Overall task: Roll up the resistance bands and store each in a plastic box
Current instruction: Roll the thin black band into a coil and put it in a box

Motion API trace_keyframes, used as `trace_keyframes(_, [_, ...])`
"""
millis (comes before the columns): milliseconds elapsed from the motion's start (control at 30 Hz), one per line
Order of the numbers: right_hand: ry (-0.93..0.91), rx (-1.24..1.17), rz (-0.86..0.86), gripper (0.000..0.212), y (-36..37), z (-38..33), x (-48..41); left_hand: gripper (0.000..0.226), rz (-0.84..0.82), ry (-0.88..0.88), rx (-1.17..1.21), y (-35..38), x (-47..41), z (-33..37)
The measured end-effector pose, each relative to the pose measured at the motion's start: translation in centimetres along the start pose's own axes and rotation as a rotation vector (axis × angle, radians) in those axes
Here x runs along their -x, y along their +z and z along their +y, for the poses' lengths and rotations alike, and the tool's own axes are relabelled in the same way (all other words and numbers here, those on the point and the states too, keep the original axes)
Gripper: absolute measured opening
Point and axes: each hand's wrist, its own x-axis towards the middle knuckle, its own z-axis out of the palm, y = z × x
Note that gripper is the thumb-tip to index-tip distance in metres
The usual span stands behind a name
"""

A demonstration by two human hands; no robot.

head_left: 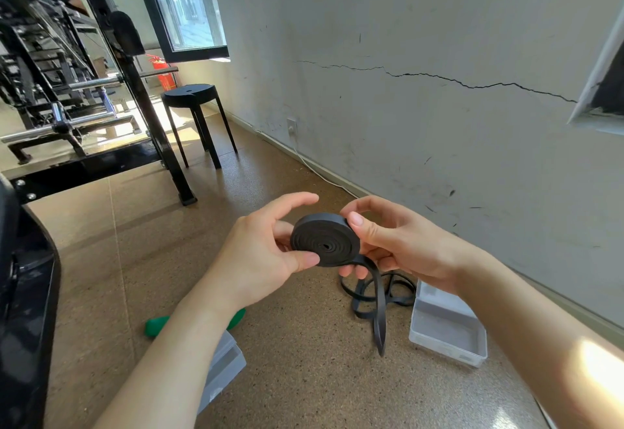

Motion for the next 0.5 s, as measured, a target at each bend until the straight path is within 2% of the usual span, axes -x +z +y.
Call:
trace_keyframes(100, [-0.029, -0.118, -0.01, 0.062, -0.3, 0.0, 0.0, 0.071, -0.029, -0.02, 0.21, 0.0, 0.0, 0.0])
trace_keyframes(233, [-0.104, -0.363, -0.106, 0.074, -0.2, -0.1, -0.1, 0.056, 0.009, -0.015, 0.538, 0.7, 0.0, 0.7])
trace_keyframes(333, [-0.128, -0.445, -0.177, 0.08, 0.0, 0.1, -0.2, 0.054, 0.034, -0.016, 0.58, 0.9, 0.0, 1.0])
trace_keyframes(500, [-0.113, -0.465, -0.19, 0.082, 0.2, 0.2, -0.1, 0.046, 0.046, 0.019, 0.521, 0.7, 0.1, 1.3])
